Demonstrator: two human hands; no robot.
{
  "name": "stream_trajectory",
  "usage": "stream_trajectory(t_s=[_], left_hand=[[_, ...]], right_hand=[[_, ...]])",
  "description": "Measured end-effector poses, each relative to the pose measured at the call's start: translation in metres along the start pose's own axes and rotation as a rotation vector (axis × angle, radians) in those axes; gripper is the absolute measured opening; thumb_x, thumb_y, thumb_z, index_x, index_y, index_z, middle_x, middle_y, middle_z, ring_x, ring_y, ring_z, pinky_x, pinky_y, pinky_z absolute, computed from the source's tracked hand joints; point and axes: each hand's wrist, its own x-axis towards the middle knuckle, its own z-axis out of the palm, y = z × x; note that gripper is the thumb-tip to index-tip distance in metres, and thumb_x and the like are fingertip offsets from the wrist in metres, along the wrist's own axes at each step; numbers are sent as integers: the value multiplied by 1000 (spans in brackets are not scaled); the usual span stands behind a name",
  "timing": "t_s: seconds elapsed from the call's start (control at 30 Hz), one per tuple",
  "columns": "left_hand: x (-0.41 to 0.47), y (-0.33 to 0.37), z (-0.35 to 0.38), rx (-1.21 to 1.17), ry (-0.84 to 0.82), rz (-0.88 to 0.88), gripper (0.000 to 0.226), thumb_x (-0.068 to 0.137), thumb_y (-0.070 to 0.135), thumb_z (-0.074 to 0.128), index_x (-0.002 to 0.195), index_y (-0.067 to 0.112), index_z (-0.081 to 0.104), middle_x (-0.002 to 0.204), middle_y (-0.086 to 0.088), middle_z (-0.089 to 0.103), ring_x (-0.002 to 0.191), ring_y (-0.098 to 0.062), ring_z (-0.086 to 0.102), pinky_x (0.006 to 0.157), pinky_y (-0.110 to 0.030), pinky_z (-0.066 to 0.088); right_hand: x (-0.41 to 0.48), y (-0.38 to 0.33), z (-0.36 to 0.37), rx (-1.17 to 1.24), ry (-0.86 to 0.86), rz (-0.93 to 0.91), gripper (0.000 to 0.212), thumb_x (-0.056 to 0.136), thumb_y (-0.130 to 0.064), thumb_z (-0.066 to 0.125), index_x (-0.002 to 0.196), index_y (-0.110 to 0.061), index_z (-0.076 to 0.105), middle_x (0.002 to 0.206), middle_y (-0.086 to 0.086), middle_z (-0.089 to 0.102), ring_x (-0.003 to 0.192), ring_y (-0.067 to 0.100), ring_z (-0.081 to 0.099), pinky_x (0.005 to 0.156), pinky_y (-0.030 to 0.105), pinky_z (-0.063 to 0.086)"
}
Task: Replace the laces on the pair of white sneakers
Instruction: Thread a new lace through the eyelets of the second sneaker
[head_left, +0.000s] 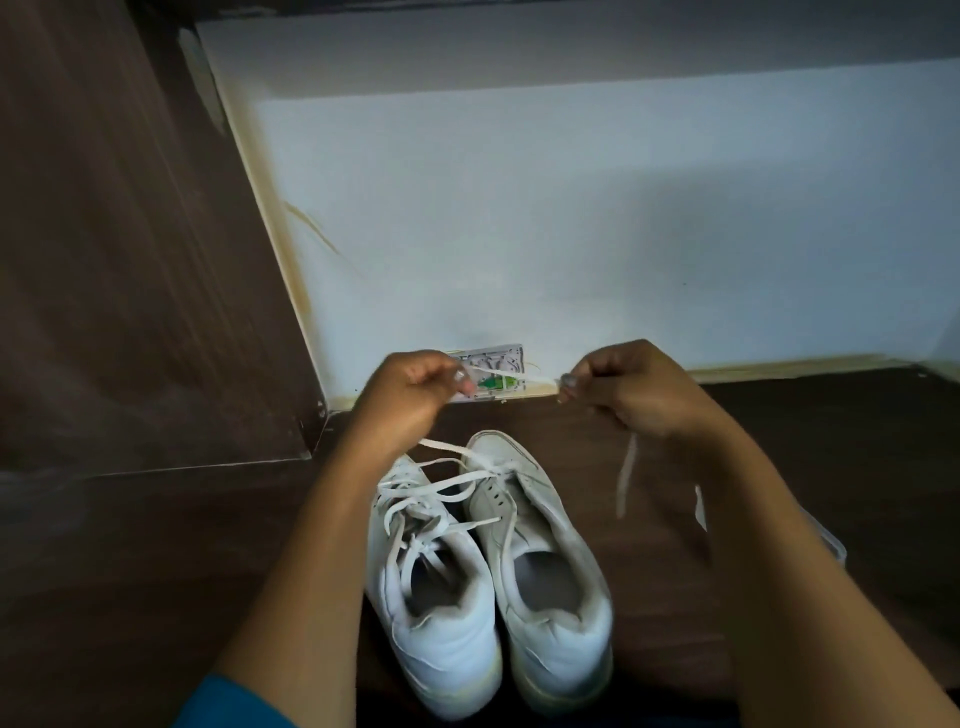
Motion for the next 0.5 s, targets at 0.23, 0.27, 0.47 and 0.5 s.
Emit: stream_trajectory(t_s=[0.23,0.27,0.47,0.5], left_hand=[[11,-19,-18,-66,336,-105,33,92,11,53,66,27,66,56,13,60,50,-4,45,64,-29,38],[11,-19,-13,-45,294,-110,29,91,13,54,72,28,68,65,9,62,57,-10,51,66,-29,38],[-3,-12,34,483,61,-12,37,79,21,66,113,25,51,115,-5,41,110,-28,39,85,-27,31],[-5,-12,40,508,29,-26,35,79,20,65,111,24,52,115,-4,40,110,-28,39,85,-27,31]], right_hand=[[5,36,-13,-334,74,70,20,87,-9,58,74,-18,72,81,5,71,76,24,63,65,26,43],[7,39,-10,-409,79,89,19,86,-10,59,74,-20,70,83,5,70,79,23,62,65,26,42],[21,49,23,-162,177,174,32,92,-17,53,62,-11,61,61,2,63,56,17,54,58,27,41],[21,50,27,-42,208,201,35,94,-19,53,64,-6,63,58,4,62,50,16,52,57,27,42]])
